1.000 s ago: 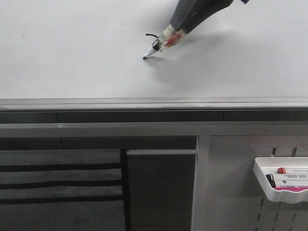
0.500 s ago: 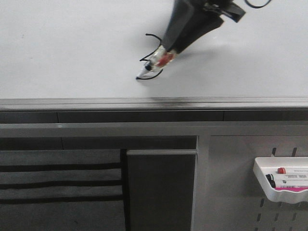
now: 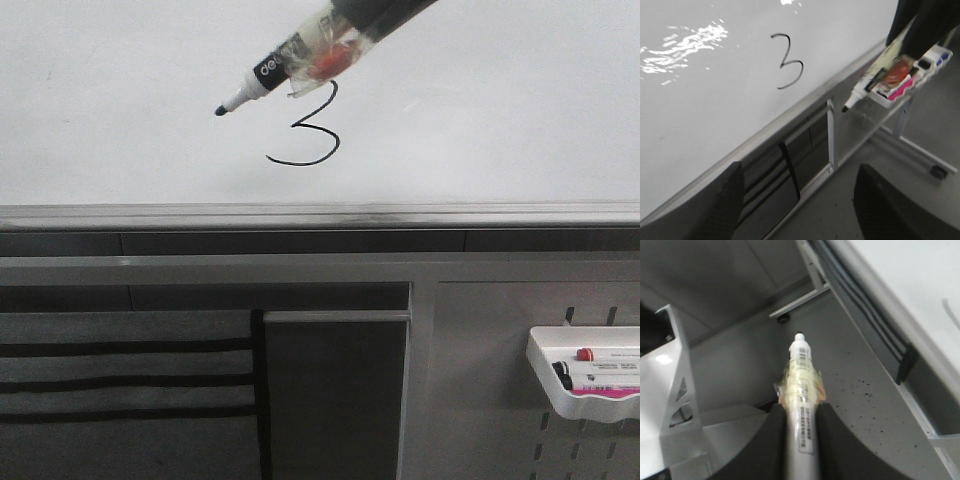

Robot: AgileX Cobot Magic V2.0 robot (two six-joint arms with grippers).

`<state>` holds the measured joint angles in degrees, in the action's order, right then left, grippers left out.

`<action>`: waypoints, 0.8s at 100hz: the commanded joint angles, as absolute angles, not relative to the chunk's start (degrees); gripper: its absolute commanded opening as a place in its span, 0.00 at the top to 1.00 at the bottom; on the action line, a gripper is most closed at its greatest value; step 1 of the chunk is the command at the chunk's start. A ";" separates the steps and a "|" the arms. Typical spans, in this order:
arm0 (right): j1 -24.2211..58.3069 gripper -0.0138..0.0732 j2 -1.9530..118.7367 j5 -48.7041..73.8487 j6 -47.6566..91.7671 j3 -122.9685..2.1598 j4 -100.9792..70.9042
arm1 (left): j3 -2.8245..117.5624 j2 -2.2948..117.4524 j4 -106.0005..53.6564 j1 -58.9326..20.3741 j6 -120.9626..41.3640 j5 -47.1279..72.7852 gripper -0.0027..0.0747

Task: Write number 3 on whiteboard

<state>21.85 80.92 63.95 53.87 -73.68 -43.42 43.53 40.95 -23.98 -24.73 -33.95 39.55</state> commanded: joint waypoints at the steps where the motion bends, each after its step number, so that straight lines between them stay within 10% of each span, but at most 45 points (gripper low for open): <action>1: 21.92 0.83 76.34 67.69 59.63 -73.55 -47.48 | 47.05 44.48 -27.09 -24.66 -39.24 41.86 0.40; 80: 21.92 0.83 72.86 67.55 78.85 -73.55 -47.48 | 60.85 69.52 -46.84 -35.39 -70.34 48.92 0.40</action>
